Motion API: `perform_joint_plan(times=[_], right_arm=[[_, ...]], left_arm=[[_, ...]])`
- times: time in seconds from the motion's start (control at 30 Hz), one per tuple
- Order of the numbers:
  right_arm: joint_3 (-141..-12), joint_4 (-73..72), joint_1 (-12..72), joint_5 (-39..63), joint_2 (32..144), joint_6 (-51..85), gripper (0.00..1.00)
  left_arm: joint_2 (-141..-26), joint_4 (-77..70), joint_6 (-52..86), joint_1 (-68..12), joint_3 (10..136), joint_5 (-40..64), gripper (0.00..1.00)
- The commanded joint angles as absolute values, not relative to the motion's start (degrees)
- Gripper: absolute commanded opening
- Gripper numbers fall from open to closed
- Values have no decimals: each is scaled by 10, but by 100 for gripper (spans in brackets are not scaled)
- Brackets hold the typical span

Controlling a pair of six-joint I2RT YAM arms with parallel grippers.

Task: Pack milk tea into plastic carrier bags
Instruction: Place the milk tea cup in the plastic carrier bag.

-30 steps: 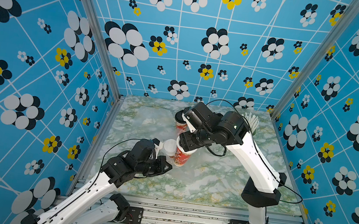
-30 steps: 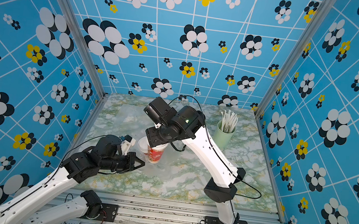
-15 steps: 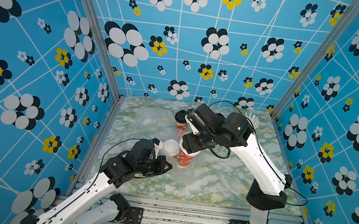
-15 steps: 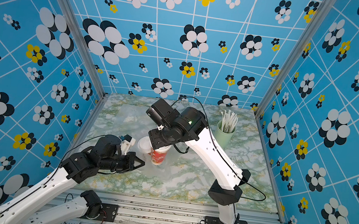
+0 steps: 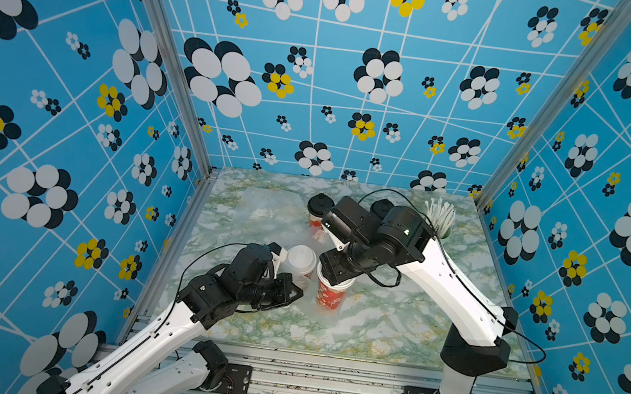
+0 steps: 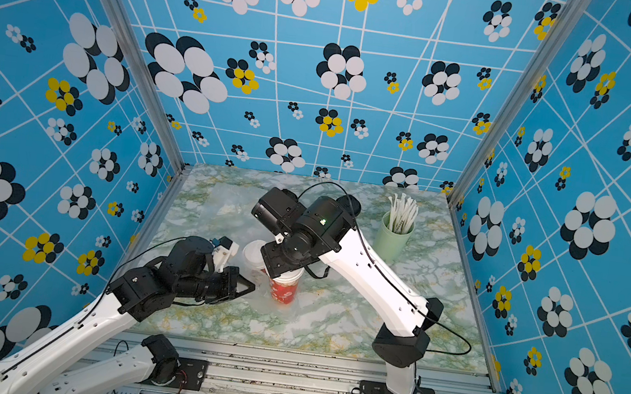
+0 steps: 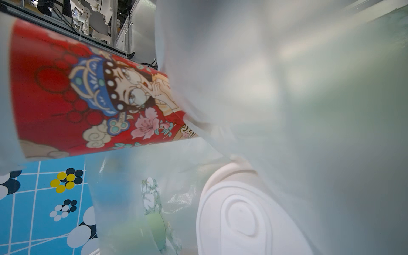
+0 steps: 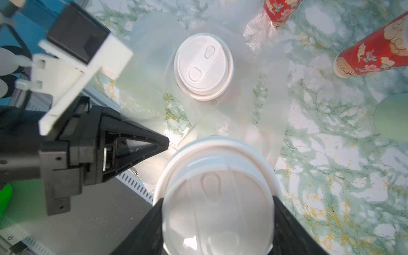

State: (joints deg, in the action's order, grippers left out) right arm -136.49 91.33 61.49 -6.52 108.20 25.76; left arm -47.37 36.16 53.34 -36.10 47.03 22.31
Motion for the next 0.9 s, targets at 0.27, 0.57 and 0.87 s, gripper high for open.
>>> perform_joint_plan(times=[0.27, 0.57, 0.87], right_arm=[[-1283, 900, 620, -58, 1082, 266, 57], [-1254, 826, 620, -63, 1087, 279, 57], [-1303, 837, 620, -65, 1125, 270, 57]], left_arm=[[-476, 339, 534, -360, 494, 241, 0], [-472, 336, 540, -360, 491, 244, 0], [-474, 334, 542, -360, 491, 243, 0]])
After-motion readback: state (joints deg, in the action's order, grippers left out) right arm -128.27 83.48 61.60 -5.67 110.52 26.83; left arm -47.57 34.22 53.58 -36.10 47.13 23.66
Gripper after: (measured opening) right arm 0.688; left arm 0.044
